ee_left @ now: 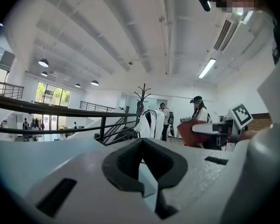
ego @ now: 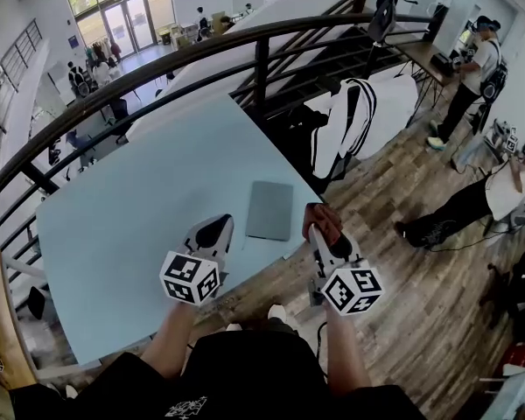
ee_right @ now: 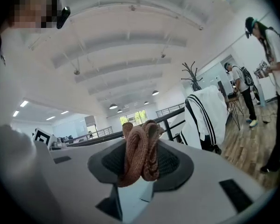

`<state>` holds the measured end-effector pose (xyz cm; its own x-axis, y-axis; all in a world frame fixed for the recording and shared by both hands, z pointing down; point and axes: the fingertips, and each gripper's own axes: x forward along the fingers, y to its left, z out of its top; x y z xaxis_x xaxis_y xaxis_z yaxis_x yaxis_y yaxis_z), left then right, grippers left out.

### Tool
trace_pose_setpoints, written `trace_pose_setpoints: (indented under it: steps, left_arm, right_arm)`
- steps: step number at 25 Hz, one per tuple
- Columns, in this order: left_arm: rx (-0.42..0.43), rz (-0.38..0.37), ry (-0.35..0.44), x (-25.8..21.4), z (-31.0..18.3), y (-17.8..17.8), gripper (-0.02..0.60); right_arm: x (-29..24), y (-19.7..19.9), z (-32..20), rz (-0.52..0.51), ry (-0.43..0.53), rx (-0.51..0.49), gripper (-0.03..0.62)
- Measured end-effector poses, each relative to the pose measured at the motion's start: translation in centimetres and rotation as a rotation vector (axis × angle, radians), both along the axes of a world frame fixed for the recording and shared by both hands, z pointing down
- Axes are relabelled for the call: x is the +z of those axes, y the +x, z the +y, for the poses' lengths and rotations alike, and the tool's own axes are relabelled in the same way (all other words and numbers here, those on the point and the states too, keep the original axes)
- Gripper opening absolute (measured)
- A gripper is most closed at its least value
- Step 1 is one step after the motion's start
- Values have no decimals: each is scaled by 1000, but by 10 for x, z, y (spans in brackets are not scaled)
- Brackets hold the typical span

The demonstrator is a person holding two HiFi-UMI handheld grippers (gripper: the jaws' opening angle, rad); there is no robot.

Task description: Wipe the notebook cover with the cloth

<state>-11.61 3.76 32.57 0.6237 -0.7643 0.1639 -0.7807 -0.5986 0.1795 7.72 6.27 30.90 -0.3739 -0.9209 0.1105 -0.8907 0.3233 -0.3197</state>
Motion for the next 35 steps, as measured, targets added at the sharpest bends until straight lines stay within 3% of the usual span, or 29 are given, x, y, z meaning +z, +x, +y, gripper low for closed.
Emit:
trace_pose_setpoints:
  steps: [8,16,35]
  left_arm:
    - [-3,17,99,-38,13,-14,8]
    - [-9,30,150,-62,25,-29,8]
    - [4,26,146,-57,40,-28,8]
  right_arm:
    - [-32,-3,23,40,77,48,147]
    - [-54,1,45,61,124,84,146]
    - [-49,-4,61,75,112,85,144]
